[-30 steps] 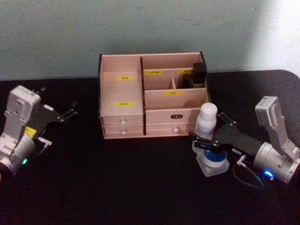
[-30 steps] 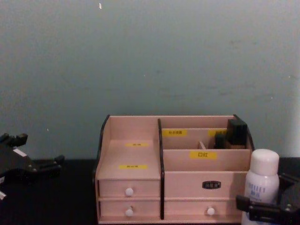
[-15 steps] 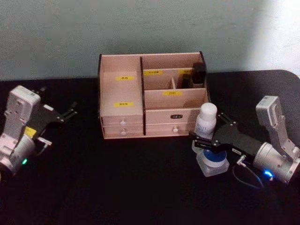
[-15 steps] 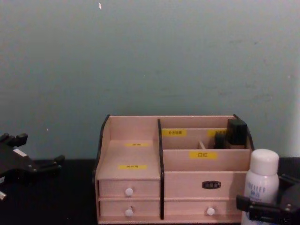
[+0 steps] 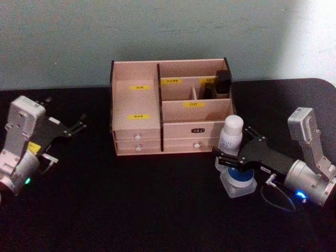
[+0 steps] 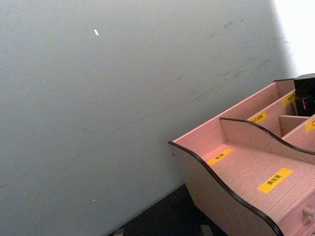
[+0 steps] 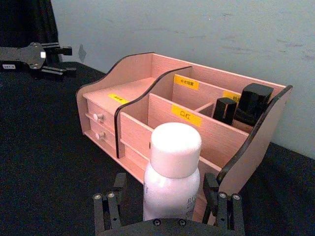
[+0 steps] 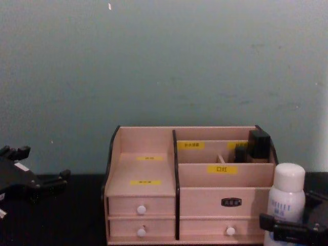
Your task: Pick up the facial cleanser and watermelon frost from the table and place them into the tiered storage box.
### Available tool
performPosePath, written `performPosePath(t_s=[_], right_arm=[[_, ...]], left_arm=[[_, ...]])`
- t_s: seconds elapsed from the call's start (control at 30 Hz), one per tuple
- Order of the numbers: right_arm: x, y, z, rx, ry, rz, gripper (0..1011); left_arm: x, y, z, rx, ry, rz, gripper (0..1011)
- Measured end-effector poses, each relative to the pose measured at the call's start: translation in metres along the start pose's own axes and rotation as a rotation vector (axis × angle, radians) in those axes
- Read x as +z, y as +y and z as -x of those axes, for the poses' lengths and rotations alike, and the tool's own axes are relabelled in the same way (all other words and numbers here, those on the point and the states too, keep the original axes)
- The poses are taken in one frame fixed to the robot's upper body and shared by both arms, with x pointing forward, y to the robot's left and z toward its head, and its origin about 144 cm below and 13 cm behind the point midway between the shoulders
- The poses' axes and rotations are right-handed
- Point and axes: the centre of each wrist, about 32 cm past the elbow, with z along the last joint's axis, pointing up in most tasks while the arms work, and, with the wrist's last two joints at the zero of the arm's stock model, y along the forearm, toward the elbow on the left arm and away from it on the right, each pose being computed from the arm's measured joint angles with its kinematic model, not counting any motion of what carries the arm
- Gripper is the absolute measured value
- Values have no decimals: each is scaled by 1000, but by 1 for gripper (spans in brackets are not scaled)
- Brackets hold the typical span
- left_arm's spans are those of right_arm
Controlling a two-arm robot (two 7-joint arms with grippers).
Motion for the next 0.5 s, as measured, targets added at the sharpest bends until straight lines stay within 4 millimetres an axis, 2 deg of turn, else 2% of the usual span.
performPosePath(t_s=[0.33, 0.4, 0.5], right_arm=[[0, 0, 0, 0, 0, 0, 1003], [0, 0, 0, 0, 0, 1, 976], [0, 0, 0, 0, -1, 0, 881]], left_arm=[[0, 0, 0, 0, 0, 0, 1001], [0, 0, 0, 0, 0, 0, 1001], [0, 0, 0, 0, 0, 0, 1001]])
